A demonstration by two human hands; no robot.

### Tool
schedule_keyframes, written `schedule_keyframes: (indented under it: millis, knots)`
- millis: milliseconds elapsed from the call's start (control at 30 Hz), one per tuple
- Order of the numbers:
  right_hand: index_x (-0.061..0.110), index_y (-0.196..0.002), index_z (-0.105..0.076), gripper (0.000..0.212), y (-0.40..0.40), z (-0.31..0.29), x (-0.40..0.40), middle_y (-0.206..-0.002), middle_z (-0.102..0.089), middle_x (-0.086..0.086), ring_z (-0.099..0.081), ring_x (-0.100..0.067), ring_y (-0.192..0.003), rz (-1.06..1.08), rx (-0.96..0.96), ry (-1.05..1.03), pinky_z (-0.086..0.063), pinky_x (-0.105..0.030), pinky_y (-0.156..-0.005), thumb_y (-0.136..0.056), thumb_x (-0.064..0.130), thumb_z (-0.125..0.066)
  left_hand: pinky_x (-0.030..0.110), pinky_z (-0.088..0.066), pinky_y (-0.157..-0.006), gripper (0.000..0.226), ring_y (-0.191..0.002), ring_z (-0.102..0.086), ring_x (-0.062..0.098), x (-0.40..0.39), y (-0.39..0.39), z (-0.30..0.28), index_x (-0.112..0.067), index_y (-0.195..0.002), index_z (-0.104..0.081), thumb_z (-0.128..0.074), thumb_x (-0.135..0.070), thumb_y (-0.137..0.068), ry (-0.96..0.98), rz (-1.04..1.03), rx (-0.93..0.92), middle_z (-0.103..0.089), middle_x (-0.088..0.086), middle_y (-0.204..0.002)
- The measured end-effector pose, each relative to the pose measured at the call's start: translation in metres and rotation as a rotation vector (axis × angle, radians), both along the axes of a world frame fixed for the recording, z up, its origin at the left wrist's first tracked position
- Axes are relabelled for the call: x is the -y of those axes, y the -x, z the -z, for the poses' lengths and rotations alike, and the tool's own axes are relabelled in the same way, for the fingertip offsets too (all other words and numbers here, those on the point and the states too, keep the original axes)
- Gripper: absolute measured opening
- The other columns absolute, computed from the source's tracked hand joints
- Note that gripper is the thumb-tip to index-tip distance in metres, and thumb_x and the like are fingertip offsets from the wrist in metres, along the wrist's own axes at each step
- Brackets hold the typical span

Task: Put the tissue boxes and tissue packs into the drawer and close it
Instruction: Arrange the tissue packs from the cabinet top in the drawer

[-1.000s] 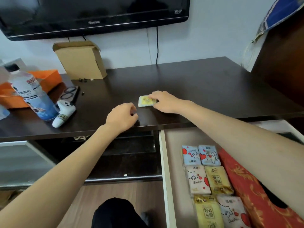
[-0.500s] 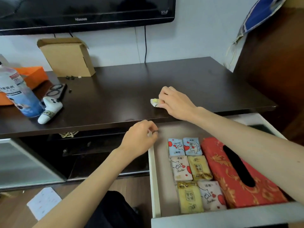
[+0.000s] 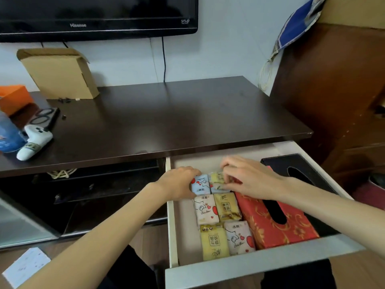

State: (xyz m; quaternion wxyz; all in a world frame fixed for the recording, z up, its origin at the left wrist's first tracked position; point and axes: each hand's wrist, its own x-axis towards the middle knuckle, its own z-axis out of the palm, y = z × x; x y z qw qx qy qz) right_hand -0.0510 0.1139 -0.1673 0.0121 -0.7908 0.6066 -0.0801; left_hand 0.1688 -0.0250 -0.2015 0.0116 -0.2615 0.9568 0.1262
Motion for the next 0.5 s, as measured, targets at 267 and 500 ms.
schedule_keyframes:
  millis: [267, 500]
  knots:
    - [0.034, -0.155, -0.032, 0.097, 0.003, 0.016, 0.03, -0.153, -0.05, 0.009, -0.049, -0.016, -0.137, 0.178, 0.056, -0.3, -0.046, -0.037, -0.105, -0.074, 0.071, -0.07, 0.033, -0.055, -0.088, 0.058, -0.107, -0.058, 0.01, 0.0, -0.003, 0.004, -0.03, -0.132, -0.054, -0.078, -0.046, -0.081, -0.092, -0.014, -0.053, -0.061, -0.009, -0.122]
    - [0.032, -0.153, -0.038, 0.095, 0.009, 0.021, 0.034, -0.149, -0.052, 0.011, -0.051, -0.012, -0.133, 0.224, 0.124, -0.312, -0.045, -0.032, -0.1, -0.074, 0.076, -0.068, 0.035, -0.055, -0.091, 0.056, -0.11, -0.058, 0.012, -0.003, -0.002, 0.002, -0.028, -0.132, -0.055, -0.077, -0.043, -0.083, -0.108, -0.006, -0.052, -0.06, -0.006, -0.125]
